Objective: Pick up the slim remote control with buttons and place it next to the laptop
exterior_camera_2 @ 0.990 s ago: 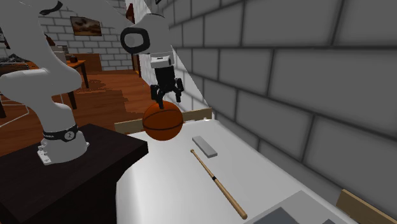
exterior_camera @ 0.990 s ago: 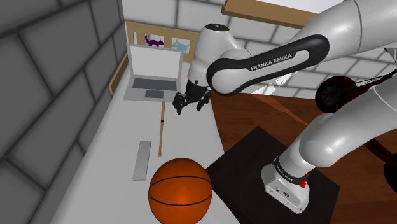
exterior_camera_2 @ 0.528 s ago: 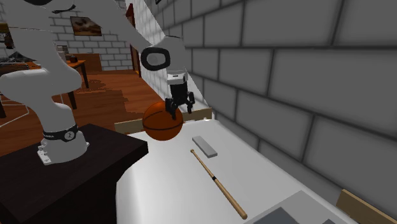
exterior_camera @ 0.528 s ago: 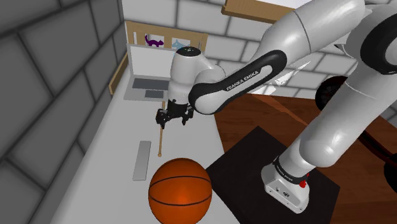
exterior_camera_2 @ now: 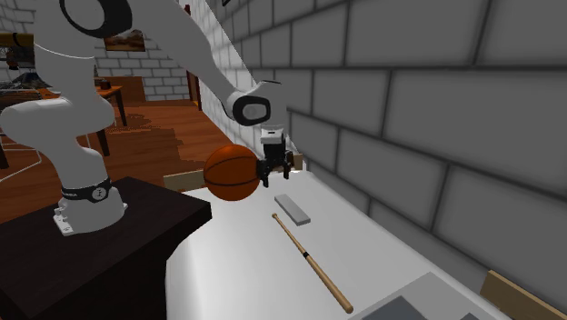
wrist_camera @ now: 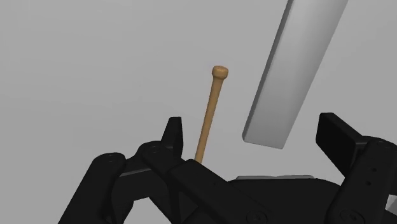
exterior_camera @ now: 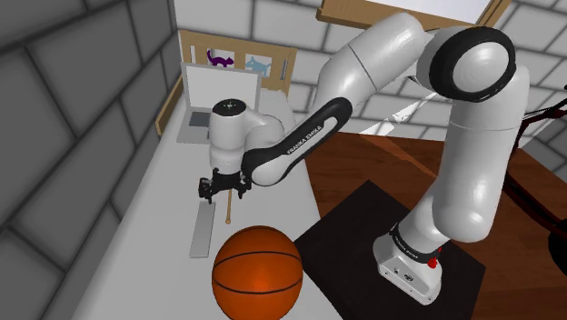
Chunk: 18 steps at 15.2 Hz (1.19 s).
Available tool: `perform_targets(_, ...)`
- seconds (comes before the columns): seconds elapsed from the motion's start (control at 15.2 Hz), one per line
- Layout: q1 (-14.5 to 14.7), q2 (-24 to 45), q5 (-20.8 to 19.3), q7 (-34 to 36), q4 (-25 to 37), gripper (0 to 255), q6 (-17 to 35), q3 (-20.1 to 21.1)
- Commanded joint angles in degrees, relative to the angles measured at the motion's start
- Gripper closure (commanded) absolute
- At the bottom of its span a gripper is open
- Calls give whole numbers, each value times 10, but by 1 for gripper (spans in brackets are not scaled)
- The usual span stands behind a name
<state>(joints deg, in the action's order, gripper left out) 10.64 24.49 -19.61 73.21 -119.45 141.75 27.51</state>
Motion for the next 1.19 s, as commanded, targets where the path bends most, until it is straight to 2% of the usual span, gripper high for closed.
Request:
perform_targets(0.0,27,49,-22,31,41,0,-3,-17)
perform_targets(0.46,106,208,-50,91,203,0,-28,-62)
perform_targets(1.12,119,255,-65,99,221,0,2,-80)
